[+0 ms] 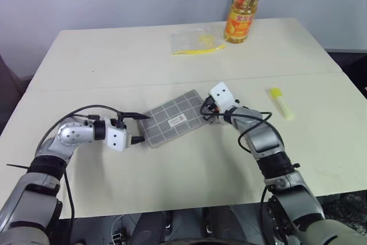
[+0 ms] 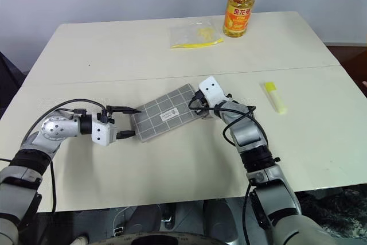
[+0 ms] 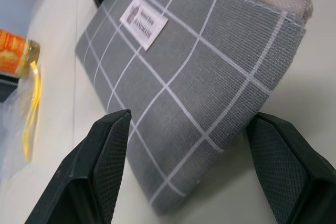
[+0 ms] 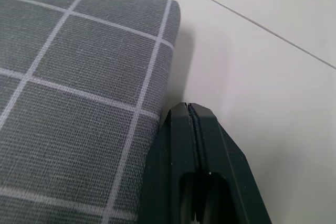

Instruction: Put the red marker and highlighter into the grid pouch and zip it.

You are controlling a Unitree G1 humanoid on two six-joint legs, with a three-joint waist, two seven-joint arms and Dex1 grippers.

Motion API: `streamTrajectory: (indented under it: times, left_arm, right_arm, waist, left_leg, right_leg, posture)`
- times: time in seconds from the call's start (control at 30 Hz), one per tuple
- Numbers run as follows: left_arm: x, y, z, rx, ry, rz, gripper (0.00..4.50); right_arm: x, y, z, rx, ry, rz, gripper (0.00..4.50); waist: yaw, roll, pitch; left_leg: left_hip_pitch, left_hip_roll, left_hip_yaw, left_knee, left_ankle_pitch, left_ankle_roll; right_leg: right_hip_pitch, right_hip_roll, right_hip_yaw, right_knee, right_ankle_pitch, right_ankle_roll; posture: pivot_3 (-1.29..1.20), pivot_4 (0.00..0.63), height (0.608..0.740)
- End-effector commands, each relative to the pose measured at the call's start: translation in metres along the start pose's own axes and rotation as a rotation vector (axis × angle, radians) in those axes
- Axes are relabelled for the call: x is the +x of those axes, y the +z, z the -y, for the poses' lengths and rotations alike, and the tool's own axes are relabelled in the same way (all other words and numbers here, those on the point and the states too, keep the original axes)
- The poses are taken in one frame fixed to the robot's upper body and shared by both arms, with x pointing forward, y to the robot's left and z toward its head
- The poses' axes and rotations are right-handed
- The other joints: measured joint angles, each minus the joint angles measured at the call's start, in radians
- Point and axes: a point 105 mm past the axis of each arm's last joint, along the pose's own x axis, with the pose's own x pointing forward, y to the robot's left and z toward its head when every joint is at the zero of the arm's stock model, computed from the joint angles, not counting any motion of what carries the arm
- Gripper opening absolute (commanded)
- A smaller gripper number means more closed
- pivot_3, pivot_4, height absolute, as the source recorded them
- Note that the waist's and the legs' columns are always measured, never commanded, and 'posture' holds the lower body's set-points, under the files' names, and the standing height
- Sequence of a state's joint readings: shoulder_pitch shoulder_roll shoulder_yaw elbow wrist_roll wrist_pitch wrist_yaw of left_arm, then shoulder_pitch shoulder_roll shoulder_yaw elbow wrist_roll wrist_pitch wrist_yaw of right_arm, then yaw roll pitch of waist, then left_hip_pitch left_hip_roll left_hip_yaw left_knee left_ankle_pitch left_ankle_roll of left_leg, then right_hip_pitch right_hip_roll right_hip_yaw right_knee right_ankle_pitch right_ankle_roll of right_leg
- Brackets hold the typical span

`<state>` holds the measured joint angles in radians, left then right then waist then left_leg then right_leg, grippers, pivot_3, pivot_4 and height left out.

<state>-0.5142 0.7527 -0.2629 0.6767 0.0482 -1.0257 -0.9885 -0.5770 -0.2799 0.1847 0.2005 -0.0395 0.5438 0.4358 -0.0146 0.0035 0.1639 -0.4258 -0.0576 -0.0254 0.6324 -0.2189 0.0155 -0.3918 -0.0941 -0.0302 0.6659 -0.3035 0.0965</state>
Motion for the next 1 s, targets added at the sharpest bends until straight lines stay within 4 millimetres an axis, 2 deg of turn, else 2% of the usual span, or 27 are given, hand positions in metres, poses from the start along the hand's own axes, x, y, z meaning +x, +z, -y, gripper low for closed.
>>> streamTrajectory:
  times: [0.03, 0.17, 0.43, 0.7, 0.8, 0.97, 1.0]
  left_arm:
    - [0.006, 0.005, 0.008, -0.045, -0.037, 0.027, 3.56]
    - [0.012, 0.015, 0.003, -0.077, -0.003, 0.057, 3.56]
    - [0.021, 0.036, 0.007, -0.087, -0.01, 0.112, 3.56]
    - [0.023, 0.034, 0.0, -0.141, 0.062, 0.086, 3.56]
    - [0.022, 0.034, 0.001, -0.148, 0.069, 0.082, 2.68]
    - [0.018, 0.029, -0.002, -0.136, 0.099, 0.048, 0.14]
    - [0.017, 0.028, -0.004, -0.133, 0.108, 0.039, 0.06]
  right_arm:
    - [0.003, 0.008, -0.007, -0.024, 0.028, 0.022, 0.0]
    - [0.003, 0.009, -0.013, -0.012, 0.04, 0.021, 0.0]
    - [0.007, 0.007, -0.016, 0.002, 0.013, -0.023, 0.0]
    - [0.007, 0.003, -0.014, 0.022, -0.027, -0.051, 0.0]
    - [0.006, 0.003, -0.012, 0.022, -0.035, -0.055, 0.0]
    - [0.002, 0.004, -0.009, 0.015, -0.048, -0.055, 0.0]
    - [0.001, 0.004, -0.008, 0.013, -0.05, -0.055, 0.0]
  waist:
    - [0.0, 0.0, 0.0]
    - [-0.001, 0.0, 0.0]
    - [-0.005, 0.0, 0.0]
    - [-0.004, 0.0, 0.0]
    - [-0.004, 0.0, 0.0]
    - [-0.001, 0.0, 0.0]
    - [-0.001, 0.0, 0.0]
  left_leg:
    - [0.0, 0.0, 0.0, 0.0, 0.0, 0.0]
    - [0.0, 0.0, 0.0, 0.0, 0.0, 0.0]
    - [0.001, 0.001, 0.0, 0.0, 0.0, 0.0]
    - [0.003, 0.001, 0.0, 0.0, 0.0, 0.0]
    - [0.003, 0.001, 0.0, 0.0, 0.0, 0.0]
    - [0.003, 0.001, 0.0, 0.0, 0.0, 0.0]
    - [0.003, 0.001, 0.0, 0.0, 0.0, 0.0]
  right_leg:
    - [0.0, 0.0, 0.0, 0.0, 0.0, 0.0]
    - [0.0, 0.0, 0.0, 0.0, 0.0, 0.0]
    - [0.0, 0.001, 0.001, 0.0, 0.0, 0.0]
    - [0.002, 0.001, 0.001, 0.001, 0.0, -0.001]
    - [0.002, 0.002, 0.001, 0.0, 0.0, -0.001]
    - [0.002, 0.001, 0.001, 0.0, 0.0, -0.001]
    - [0.002, 0.001, 0.001, 0.0, 0.0, -0.001]
  posture:
    - [0.0, 0.15, 0.74]
    - [0.0, 0.15, 0.74]
    - [0.0, 0.15, 0.74]
    - [0.0, 0.15, 0.74]
    - [0.0, 0.15, 0.74]
    - [0.0, 0.15, 0.74]
    - [0.0, 0.15, 0.74]
